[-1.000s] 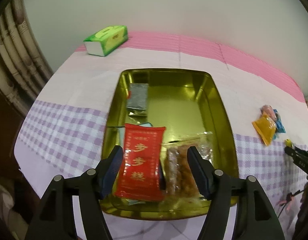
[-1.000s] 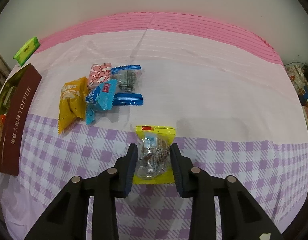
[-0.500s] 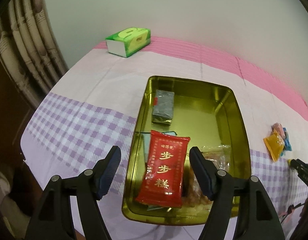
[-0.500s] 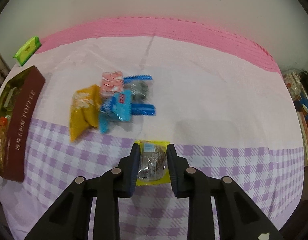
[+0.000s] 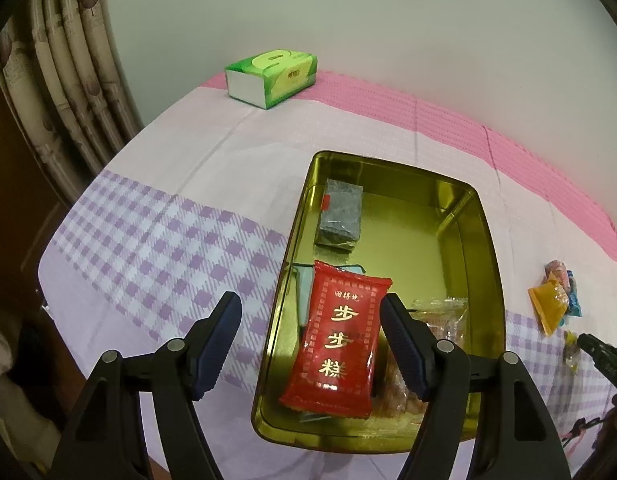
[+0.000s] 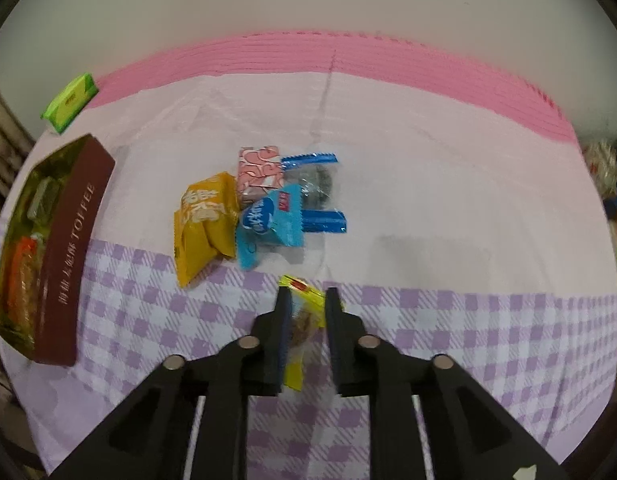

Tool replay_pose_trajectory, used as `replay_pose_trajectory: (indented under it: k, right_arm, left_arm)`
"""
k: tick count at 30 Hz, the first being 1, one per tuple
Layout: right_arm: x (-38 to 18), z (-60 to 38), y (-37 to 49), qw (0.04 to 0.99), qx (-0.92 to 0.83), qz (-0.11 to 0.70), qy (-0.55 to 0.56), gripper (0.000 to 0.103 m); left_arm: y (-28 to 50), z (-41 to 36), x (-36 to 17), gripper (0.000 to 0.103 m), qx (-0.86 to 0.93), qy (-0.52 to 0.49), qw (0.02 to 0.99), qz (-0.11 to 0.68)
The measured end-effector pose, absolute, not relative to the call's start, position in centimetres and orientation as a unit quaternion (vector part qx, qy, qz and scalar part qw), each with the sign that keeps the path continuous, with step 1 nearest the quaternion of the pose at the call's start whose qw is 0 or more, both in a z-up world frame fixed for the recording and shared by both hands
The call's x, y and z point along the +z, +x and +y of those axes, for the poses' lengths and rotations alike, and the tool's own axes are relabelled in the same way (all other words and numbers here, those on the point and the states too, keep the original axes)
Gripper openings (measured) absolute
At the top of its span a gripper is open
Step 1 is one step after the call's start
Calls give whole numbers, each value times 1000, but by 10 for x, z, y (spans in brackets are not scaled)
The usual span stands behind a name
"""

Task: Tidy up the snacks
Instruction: 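Carry the yellow-labelled bag into the gold tin and open the right gripper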

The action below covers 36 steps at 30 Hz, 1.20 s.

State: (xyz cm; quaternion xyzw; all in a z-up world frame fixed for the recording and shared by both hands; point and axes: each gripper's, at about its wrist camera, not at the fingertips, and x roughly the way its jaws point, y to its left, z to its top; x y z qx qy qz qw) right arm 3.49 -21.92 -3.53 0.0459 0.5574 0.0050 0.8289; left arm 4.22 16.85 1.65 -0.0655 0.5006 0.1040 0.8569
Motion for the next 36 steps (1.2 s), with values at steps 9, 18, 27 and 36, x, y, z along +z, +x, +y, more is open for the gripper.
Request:
replay_pose_trajectory:
  k: [9, 18, 27, 36]
  right_arm:
    - [-38, -213, 21, 823, 9, 567, 38, 40]
    - [-48, -206, 32, 813, -7, 580, 51, 39]
    - [-52, -196, 35, 820, -3, 572, 38, 24]
    - [-40, -181, 39, 832, -5, 555, 17, 22]
  left_arm:
    - [42, 166, 15, 72, 105, -64, 856, 502]
    - [42, 168, 14, 72, 110, -66, 858, 498]
    - [41, 177, 16, 72, 122, -74, 855, 498]
    - [41, 189, 15, 72, 145, -89, 850, 499]
